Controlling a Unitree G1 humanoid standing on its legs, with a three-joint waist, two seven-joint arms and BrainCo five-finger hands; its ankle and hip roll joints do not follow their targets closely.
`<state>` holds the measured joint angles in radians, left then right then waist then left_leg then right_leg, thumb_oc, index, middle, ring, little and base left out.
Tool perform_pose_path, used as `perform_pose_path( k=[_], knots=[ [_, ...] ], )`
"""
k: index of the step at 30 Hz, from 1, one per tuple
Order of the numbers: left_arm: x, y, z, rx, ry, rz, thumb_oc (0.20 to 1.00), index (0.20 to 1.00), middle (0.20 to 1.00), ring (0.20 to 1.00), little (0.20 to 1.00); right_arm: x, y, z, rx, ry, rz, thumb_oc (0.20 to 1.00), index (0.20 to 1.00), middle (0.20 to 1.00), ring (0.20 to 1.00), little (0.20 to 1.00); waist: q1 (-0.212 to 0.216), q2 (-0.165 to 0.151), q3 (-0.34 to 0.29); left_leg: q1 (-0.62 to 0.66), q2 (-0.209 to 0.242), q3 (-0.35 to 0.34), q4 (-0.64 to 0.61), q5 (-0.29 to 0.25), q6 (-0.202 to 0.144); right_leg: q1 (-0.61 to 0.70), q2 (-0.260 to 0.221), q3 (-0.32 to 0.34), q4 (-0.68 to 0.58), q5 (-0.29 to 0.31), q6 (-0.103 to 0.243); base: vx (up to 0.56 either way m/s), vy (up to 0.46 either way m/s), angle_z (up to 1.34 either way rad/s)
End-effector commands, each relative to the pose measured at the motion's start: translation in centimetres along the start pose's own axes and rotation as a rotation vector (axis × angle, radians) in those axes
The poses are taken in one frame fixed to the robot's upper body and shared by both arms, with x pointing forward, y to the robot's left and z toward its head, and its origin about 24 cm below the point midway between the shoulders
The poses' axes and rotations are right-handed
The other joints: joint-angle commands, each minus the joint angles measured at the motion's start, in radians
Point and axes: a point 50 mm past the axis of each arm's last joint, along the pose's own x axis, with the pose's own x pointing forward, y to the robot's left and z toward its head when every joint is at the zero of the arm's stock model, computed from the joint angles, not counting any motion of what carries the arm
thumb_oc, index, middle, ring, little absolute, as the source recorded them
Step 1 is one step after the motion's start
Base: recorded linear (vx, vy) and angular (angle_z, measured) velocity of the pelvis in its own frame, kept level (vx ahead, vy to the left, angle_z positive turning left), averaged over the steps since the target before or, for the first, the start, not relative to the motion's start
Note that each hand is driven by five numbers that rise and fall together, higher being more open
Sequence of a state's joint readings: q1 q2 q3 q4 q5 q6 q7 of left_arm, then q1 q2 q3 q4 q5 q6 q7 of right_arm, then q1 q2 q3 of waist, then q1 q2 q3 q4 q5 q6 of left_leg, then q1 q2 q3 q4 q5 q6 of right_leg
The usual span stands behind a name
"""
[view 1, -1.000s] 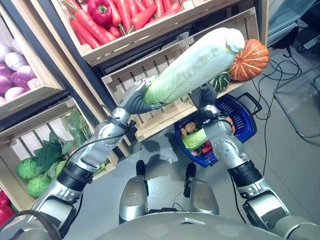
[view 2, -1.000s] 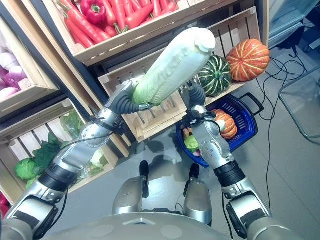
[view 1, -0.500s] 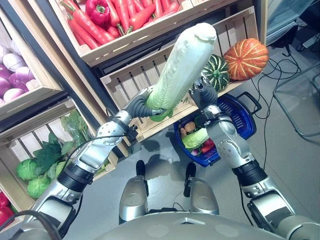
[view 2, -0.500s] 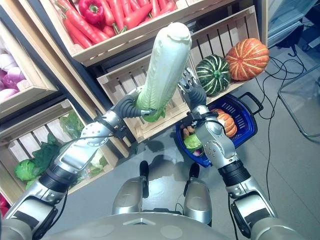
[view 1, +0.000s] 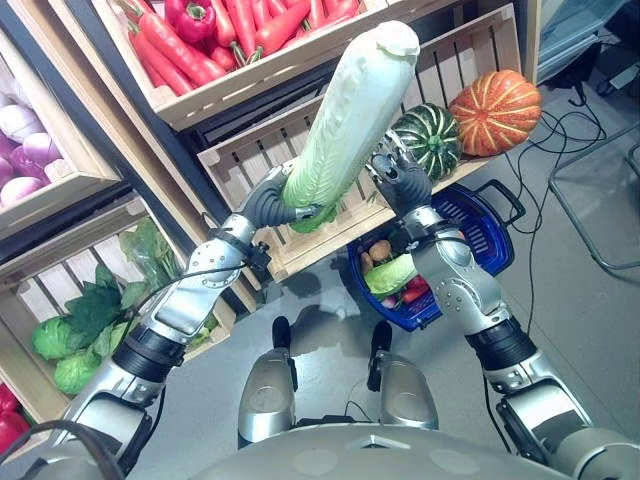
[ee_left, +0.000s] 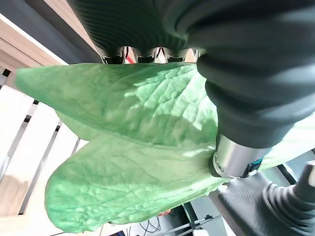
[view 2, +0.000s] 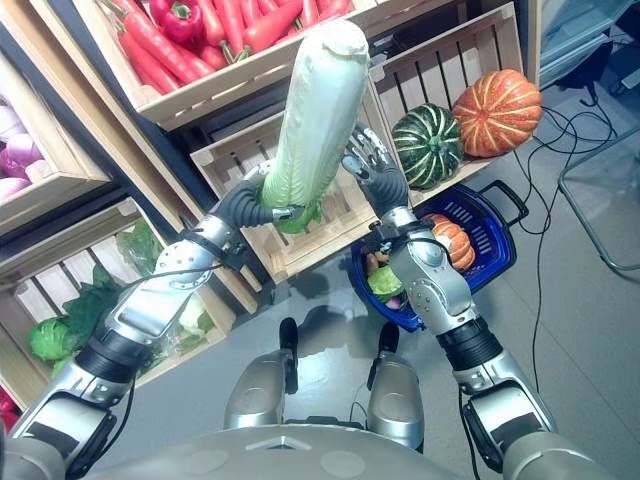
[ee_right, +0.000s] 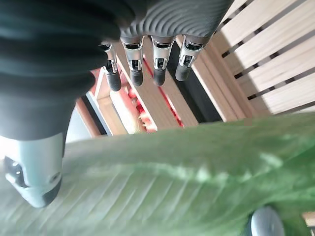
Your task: Pick up fruits and vegetables into the basket
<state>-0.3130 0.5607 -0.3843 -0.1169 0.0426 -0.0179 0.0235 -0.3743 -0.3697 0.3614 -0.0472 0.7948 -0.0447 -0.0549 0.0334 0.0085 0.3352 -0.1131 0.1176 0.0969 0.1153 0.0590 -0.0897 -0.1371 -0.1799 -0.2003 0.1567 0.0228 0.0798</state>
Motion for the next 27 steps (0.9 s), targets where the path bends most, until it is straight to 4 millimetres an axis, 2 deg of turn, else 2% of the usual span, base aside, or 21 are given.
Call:
perform_pose_path(
  k=[1,10,19,27],
  knots=[
    [0.4,2.3,2.1,0.028,-0.118,0.127,0.200,0.200,0.200,0.200,0.200,1.0,3.3,3.5,0.010,-0.182,0.152,1.000,1.000,1.000,1.000,1.000,-0.005,-0.044,0.000,0.027,0.007,0.020,0.090,-0.098,0.004,0.085,-0.090,0.042,-0.045,0.023,0.086,0.00,0.000,0.00],
    [0.2,3.0,0.8,-0.005,-0.057,0.181,0.200,0.200,0.200,0.200,0.200,0.7,4.0,4.1,-0.020,-0.199,0.208,1.000,1.000,1.000,1.000,1.000,-0.010,-0.044,-0.002,0.032,0.009,0.024,0.086,-0.095,0.002,0.084,-0.092,0.045,-0.044,0.023,0.086,0.00,0.000,0.00],
    [0.1,3.6,0.5,0.047,-0.047,0.201,0.200,0.200,0.200,0.200,0.200,0.4,4.5,4.4,-0.029,-0.205,0.250,1.000,1.000,1.000,1.000,1.000,-0.014,-0.047,-0.002,0.031,0.008,0.025,0.084,-0.094,0.000,0.082,-0.091,0.053,-0.047,0.024,0.086,0.00,0.000,0.00],
    [0.3,3.8,0.7,0.229,-0.068,0.200,0.200,0.200,0.200,0.200,0.200,0.5,5.4,4.5,-0.031,-0.193,0.287,1.000,1.000,1.000,1.000,1.000,-0.016,-0.050,-0.004,0.032,0.007,0.025,0.080,-0.092,-0.001,0.081,-0.086,0.064,-0.053,0.026,0.086,0.00,0.000,0.00]
  ],
)
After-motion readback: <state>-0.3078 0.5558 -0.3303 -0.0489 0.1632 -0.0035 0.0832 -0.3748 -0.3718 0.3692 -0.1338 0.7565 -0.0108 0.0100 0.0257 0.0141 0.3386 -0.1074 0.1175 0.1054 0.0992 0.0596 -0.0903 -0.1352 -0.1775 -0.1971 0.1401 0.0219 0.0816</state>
